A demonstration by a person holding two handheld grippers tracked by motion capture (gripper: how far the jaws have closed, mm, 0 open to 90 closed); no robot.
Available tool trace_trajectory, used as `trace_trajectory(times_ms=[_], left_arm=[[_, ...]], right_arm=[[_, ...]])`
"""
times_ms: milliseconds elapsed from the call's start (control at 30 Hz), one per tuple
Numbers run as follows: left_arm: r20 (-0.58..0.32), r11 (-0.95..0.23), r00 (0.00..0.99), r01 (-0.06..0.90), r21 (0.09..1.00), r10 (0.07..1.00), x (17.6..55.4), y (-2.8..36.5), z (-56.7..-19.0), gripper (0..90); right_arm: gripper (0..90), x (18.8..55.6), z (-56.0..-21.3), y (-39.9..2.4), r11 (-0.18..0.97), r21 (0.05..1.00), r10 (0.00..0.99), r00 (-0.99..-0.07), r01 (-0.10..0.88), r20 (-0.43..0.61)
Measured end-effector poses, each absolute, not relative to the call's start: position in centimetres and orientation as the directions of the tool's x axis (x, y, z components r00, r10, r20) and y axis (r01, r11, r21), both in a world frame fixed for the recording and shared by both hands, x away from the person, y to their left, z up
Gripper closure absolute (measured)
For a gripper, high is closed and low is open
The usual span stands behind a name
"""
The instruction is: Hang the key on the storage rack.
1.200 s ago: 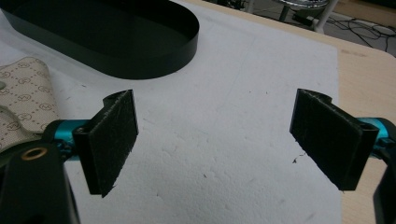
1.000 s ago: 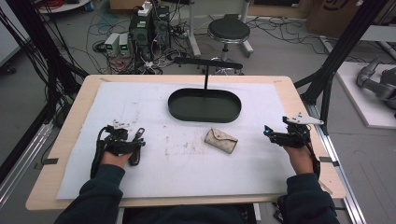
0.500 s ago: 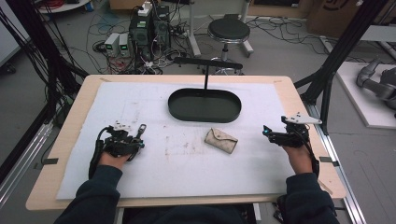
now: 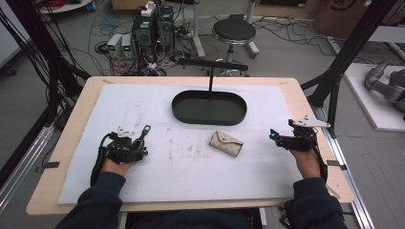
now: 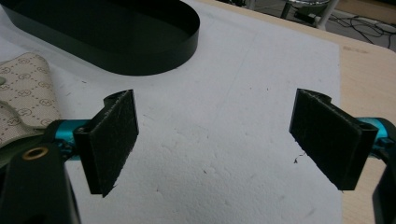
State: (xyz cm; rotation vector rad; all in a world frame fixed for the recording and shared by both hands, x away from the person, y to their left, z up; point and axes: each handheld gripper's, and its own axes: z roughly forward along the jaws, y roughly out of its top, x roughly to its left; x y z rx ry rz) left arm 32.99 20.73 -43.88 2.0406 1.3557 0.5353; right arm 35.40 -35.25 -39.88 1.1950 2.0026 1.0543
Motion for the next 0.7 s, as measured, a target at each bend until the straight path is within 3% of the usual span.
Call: trace_trajectory(times_ms=[33,67,300,700], left_arm=[[-0.007,-0.278,0.39,0.668,0.69,0.921,33.0,20.7,-43.9,46.4],[-0.021,-0.277,0.398,0.675,0.684,0.917,33.2,20.9,-43.7,48.2],[-0.01,-0.282,0.397,0.67,0.687,0.918,33.7,21.0,-43.4,48.4],[-0.072,-0.193,0.433,0.538,0.821,0.899,34.2,21.0,-40.3,48.4]], right_arm=[[15.9,35.4,-39.9,-35.2,0.29,0.848,0.896,-0.438,0.445,-0.076],[15.9,35.4,-39.9,-35.2,0.292,0.848,0.895,-0.438,0.443,-0.08],[15.9,35.4,-39.9,-35.3,0.291,0.848,0.896,-0.438,0.443,-0.078],[15.9,35.2,-39.9,-35.4,0.287,0.847,0.899,-0.432,0.448,-0.076]])
